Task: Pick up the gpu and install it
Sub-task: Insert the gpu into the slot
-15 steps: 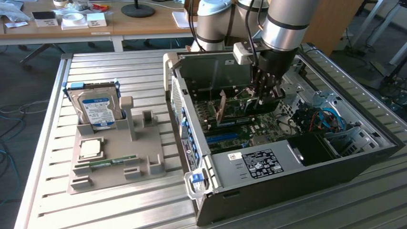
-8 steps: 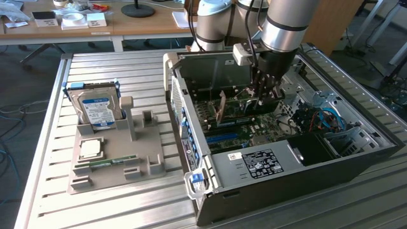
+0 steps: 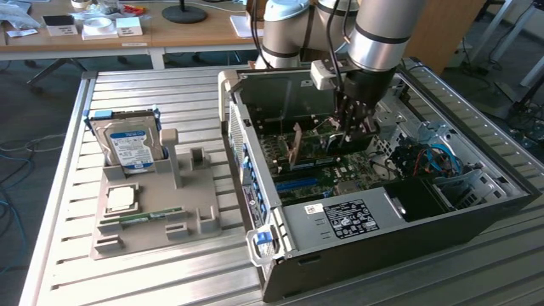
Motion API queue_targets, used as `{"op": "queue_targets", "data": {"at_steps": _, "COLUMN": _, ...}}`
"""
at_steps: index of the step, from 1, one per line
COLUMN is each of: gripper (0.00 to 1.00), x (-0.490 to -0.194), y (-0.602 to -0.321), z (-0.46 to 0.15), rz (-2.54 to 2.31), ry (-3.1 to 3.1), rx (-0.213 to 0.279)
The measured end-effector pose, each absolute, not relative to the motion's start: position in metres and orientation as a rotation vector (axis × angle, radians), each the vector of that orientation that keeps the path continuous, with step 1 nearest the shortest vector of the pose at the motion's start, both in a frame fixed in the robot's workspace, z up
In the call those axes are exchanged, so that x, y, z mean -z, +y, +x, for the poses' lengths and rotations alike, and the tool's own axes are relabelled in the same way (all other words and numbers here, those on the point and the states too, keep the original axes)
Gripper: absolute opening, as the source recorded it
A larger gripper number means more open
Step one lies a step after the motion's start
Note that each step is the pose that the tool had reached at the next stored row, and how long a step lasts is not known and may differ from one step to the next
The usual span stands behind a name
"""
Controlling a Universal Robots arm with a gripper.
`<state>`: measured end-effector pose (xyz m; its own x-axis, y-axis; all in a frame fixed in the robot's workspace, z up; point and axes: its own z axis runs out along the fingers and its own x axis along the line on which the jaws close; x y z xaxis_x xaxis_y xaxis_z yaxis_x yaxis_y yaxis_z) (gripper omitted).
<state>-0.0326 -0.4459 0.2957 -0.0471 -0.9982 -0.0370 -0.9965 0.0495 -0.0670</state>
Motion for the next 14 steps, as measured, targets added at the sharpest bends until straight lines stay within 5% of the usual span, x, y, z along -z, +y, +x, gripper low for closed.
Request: {"op": "queue_targets", "data": {"at_steps": 14, "gripper": 0.27, "x": -0.2957, "y": -0.4522, "z": -0.0396, "rz": -2.117, "ry": 2.222, "rx": 0.037}}
